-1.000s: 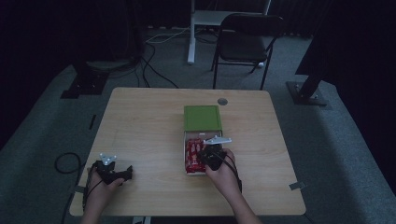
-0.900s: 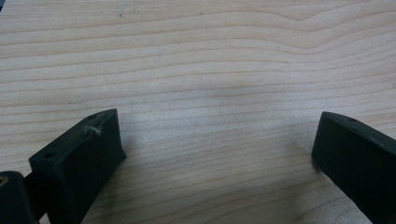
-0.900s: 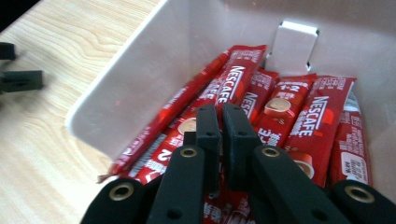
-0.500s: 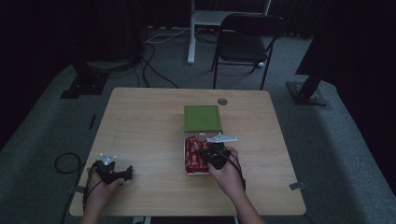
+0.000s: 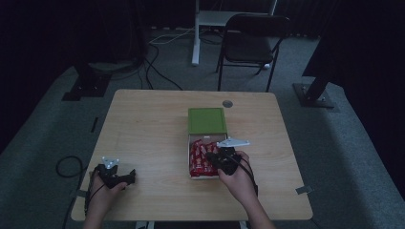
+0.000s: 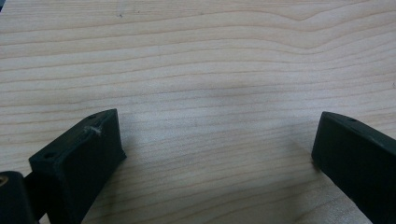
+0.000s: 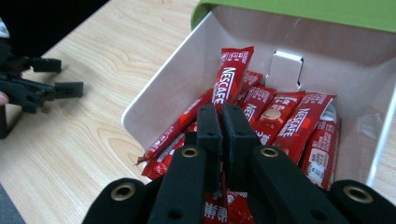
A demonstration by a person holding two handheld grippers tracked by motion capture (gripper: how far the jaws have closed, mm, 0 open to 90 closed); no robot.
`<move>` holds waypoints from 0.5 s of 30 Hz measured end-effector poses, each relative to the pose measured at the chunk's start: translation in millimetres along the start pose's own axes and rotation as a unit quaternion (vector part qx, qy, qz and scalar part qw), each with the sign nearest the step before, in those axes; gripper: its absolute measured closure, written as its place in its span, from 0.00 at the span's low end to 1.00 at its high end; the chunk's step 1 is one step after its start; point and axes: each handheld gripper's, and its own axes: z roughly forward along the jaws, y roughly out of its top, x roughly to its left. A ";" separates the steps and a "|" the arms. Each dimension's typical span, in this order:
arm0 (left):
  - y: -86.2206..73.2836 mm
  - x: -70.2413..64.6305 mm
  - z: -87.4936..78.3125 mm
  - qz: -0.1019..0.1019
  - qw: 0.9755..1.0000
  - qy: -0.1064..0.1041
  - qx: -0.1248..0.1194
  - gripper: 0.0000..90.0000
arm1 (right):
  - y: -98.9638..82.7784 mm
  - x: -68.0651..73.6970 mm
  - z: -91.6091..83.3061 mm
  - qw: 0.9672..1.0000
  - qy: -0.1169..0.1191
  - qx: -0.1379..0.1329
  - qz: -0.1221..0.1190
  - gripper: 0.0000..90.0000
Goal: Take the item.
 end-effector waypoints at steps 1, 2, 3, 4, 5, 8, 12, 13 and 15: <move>0.0 0.0 0.0 0.000 1.000 0.000 0.000 0.03 | 0.1 -0.2 -1.0 1.000 0.000 0.000 -0.001 0.96; 0.0 -0.1 0.0 0.000 1.000 0.000 0.000 0.03 | 0.1 -0.5 -2.4 1.000 0.001 -0.003 0.000 0.96; 0.0 -0.1 0.0 0.000 1.000 0.000 0.000 0.03 | 0.3 -0.5 -3.9 1.000 0.001 -0.004 0.000 0.96; 0.0 -0.1 0.0 0.000 1.000 0.000 0.000 0.03 | 0.6 -0.5 -5.2 1.000 0.004 -0.003 0.000 0.96; 0.0 -0.1 0.0 0.000 1.000 0.000 0.000 0.03 | 0.7 -0.4 -6.8 1.000 0.006 -0.007 0.004 0.96; 0.0 -0.1 0.0 0.000 1.000 0.000 0.000 0.03 | 2.1 0.6 -12.6 1.000 0.013 -0.011 0.003 0.96; 0.0 0.0 -0.1 0.000 1.000 0.000 0.000 0.03 | 4.9 1.4 -19.0 1.000 0.014 -0.018 0.000 0.96; 0.0 0.0 -0.1 0.000 1.000 0.000 0.001 0.03 | 5.8 1.4 -21.0 1.000 0.013 -0.022 0.001 0.96; 0.0 0.0 -0.1 0.000 1.000 0.000 0.001 0.03 | 8.4 1.1 -25.8 0.999 0.016 -0.028 0.003 0.96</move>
